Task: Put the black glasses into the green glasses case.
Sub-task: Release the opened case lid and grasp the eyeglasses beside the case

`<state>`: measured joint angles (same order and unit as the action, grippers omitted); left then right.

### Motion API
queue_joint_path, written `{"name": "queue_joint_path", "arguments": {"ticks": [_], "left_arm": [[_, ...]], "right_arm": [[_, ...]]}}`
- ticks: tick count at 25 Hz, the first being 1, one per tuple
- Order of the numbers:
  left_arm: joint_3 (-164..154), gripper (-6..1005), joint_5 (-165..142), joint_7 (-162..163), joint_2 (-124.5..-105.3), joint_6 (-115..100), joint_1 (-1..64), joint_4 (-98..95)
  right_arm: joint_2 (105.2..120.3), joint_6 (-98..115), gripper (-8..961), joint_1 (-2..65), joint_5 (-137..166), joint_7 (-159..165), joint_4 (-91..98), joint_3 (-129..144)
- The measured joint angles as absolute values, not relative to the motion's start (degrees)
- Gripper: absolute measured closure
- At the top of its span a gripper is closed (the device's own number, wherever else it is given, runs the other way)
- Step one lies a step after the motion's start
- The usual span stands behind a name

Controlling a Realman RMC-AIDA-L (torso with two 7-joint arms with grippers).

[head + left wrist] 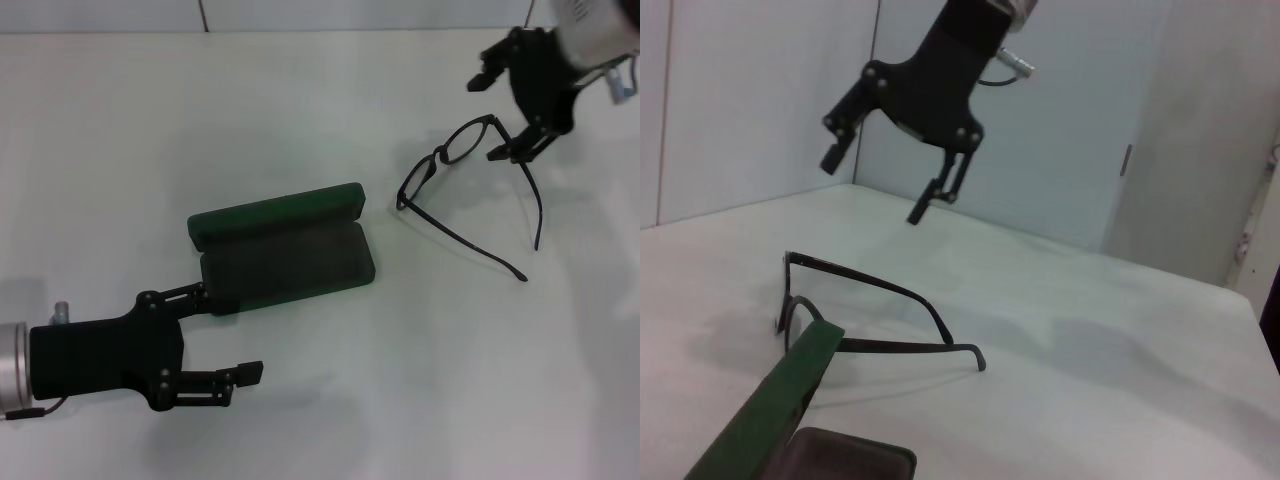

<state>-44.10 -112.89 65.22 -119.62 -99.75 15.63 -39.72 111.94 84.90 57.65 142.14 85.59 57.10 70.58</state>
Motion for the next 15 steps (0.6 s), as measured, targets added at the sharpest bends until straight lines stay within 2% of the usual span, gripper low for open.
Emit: {"name": "queue_joint_path", "arguments": {"ticks": [3,5,15], "left_arm": [[-43.9,128,-112.7,65.2,-119.62,-99.7,15.6,-39.2],[-43.8,128,-112.7,65.2,-119.66,-99.5,15.8,-38.6],[-44.0,129,-110.3,66.1,-119.85,-99.3,17.0,-36.9]], "right_arm": [[114.33,81.6,141,59.4,146.7,82.1,57.0,73.9],[115.07,79.3,142,59.7,148.0,79.9,56.5,75.7],[115.63,71.3,141,59.7,148.0,70.6,49.6,77.1]]}}
